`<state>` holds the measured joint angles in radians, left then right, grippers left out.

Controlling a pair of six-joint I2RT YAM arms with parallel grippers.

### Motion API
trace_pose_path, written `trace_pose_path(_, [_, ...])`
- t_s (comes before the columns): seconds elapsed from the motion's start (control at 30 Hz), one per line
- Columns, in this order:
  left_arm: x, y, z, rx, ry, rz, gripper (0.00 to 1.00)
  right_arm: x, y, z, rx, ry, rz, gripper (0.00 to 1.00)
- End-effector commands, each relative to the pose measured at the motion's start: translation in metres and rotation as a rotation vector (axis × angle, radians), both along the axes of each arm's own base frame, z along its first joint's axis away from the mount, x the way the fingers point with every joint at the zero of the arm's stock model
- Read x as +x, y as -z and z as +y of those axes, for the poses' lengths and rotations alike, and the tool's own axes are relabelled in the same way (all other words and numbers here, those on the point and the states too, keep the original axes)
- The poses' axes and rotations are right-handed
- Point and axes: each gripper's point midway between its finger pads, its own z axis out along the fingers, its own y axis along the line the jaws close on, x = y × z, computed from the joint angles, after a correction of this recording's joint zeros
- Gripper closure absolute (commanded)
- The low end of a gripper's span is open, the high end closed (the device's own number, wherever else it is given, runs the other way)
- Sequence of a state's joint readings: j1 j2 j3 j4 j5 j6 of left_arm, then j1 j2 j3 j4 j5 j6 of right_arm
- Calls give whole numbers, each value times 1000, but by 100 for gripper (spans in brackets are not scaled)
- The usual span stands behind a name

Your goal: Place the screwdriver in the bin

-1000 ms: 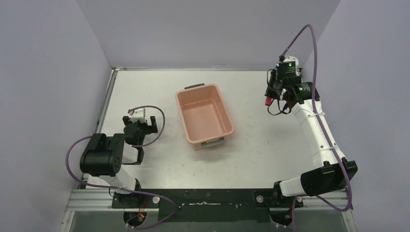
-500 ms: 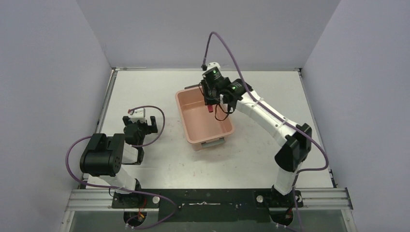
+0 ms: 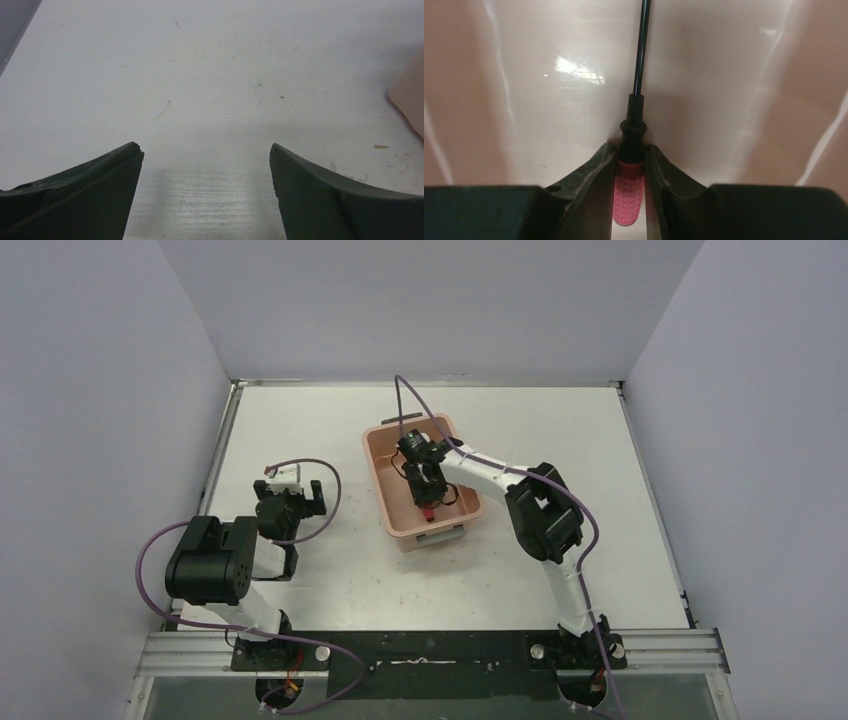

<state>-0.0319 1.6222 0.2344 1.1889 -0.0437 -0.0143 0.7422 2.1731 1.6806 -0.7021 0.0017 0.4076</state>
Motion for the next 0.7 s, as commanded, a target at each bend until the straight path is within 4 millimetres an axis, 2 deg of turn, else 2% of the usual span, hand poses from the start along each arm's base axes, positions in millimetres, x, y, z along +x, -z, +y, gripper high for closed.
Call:
trace_pose_path(0.0, [7, -17, -2, -3, 7, -64, 3, 6, -3, 17, 79, 16, -34, 95])
trace_pose_path(0.1, [7, -17, -2, -4, 8, -64, 3, 5, -1, 15, 73, 25, -32, 70])
trace_pose_path(0.13, [7, -18, -2, -4, 8, -65, 3, 5, -3, 13, 70, 29, -35, 58])
trace_pose_path(0.2, [7, -17, -2, -4, 7, -64, 3, 5, -13, 14, 76, 30, -48, 42])
trace_pose_path(0.3, [7, -17, -2, -3, 7, -64, 3, 11, -38, 12, 80, 40, -108, 28])
trace_pose_path(0.43, [7, -18, -2, -3, 8, -65, 3, 16, -87, 14, 114, 33, -197, 1])
trace_pose_path(0.67, [7, -18, -2, -4, 7, -65, 3, 16, -168, 13, 182, 15, -351, 0])
